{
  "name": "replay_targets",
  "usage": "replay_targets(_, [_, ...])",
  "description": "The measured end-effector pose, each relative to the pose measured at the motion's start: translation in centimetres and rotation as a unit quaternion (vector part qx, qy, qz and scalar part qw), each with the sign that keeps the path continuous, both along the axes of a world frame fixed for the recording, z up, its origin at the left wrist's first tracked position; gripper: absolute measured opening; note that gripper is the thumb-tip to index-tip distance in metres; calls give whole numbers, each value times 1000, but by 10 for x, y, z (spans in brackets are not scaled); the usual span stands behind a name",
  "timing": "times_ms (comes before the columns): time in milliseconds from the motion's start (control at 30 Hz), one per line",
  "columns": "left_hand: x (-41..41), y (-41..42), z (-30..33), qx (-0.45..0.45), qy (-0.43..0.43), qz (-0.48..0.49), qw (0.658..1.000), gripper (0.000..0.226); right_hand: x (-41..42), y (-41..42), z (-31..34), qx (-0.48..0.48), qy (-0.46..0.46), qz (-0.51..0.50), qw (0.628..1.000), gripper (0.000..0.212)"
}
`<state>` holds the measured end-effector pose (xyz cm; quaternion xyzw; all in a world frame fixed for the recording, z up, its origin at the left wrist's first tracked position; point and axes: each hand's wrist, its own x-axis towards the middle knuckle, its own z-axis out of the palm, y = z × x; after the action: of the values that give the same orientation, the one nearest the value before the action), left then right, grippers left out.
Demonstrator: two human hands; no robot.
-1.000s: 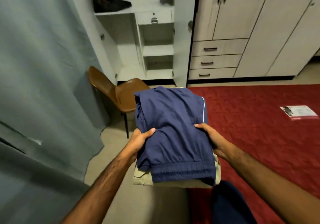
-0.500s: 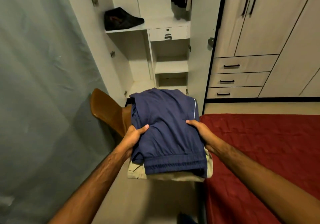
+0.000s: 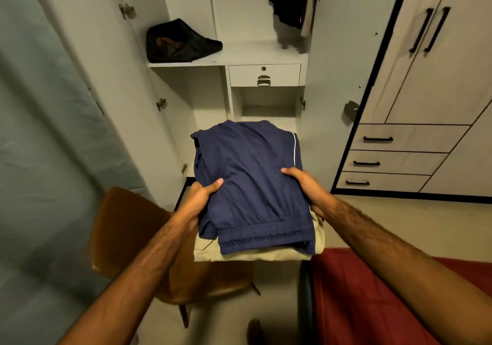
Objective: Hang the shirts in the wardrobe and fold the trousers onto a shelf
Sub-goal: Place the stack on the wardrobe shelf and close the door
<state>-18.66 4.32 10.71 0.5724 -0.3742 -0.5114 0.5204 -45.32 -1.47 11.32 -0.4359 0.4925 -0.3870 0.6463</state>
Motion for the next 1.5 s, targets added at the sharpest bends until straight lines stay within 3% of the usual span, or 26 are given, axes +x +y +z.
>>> replay_targets(167, [20,-117,9,-14,0,4,1000,62,22,-124,9,-3,-9,12,1000,39])
replay_targets(367, [42,-245,32,-24,-9,30,999,68,50,-262,34,-5,-10,56,998,63])
replay_targets(567, [46,-386,45,-25,-2,67,997,54,63,-409,42,-38,-13,81,996,68])
replay_targets(767, [48,-510,83,-48,-2,76,996,55,65,-546,75,-72,-37,77,994,76])
replay_targets(867, [59,-552,112,-80,-6,92,993,44,79,-599,103,-95,-42,98,990,91])
replay_targets(1033, [90,-605,161,-131,-18,118,984,51,110,-668,159,-80,-55,148,984,62])
replay_targets(1133, [108,-634,189,-156,-32,133,978,60,126,-700,194,-34,-43,190,980,69])
replay_targets(1200, [122,-655,209,-170,-48,129,976,69,134,-718,215,-21,-51,212,976,62])
replay_targets(1367, [153,-719,246,-183,-94,87,975,71,164,-772,238,-41,-112,203,972,41])
replay_targets(1500, [185,-788,261,-181,-113,62,975,71,203,-837,242,-76,-152,157,973,43])
